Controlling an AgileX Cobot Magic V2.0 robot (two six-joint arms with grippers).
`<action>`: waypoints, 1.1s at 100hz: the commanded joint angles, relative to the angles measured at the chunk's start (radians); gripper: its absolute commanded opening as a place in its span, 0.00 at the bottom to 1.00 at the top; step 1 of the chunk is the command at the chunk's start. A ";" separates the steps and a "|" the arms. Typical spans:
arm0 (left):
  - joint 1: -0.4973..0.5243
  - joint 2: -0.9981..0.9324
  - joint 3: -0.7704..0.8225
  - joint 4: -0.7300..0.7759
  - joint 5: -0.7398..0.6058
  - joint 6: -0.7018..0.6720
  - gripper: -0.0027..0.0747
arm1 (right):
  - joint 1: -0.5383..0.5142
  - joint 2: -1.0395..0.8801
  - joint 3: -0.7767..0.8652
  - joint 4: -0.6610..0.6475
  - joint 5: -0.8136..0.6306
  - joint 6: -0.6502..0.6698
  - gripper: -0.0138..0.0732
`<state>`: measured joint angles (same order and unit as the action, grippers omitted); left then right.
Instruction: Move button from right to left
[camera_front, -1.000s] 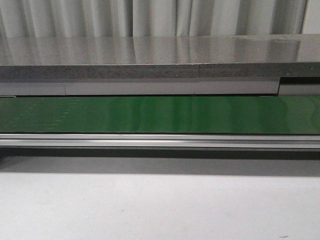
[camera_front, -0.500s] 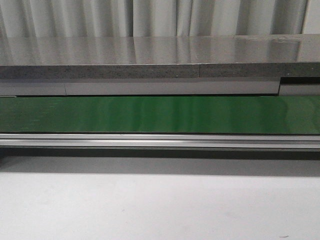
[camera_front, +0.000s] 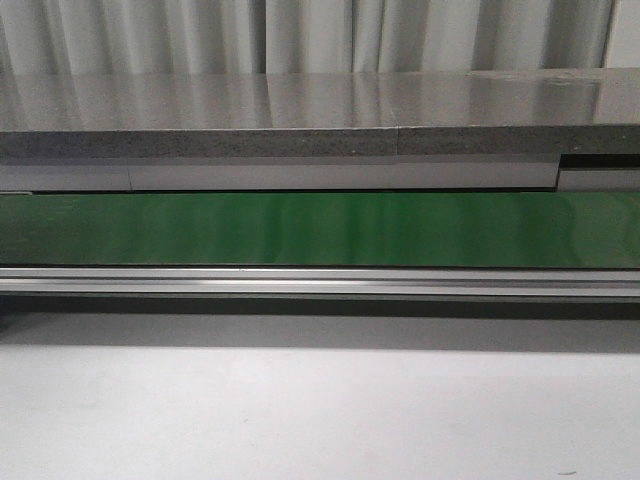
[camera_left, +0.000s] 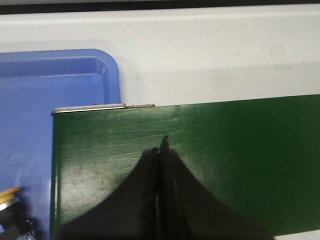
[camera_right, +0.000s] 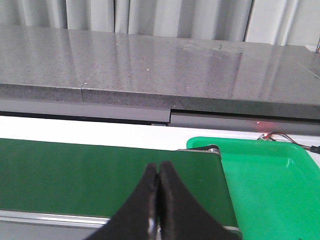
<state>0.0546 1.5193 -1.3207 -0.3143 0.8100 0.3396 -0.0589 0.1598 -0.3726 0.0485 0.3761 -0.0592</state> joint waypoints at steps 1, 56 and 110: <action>-0.014 -0.089 0.028 -0.032 -0.086 -0.007 0.01 | -0.001 0.009 -0.026 0.005 -0.076 0.001 0.08; -0.016 -0.455 0.309 -0.036 -0.211 -0.007 0.01 | -0.001 0.009 -0.026 0.005 -0.076 0.001 0.08; -0.016 -0.797 0.593 -0.051 -0.354 0.000 0.01 | -0.001 0.009 -0.026 0.005 -0.076 0.001 0.08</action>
<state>0.0447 0.7665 -0.7313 -0.3399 0.5362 0.3396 -0.0589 0.1598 -0.3726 0.0485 0.3761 -0.0592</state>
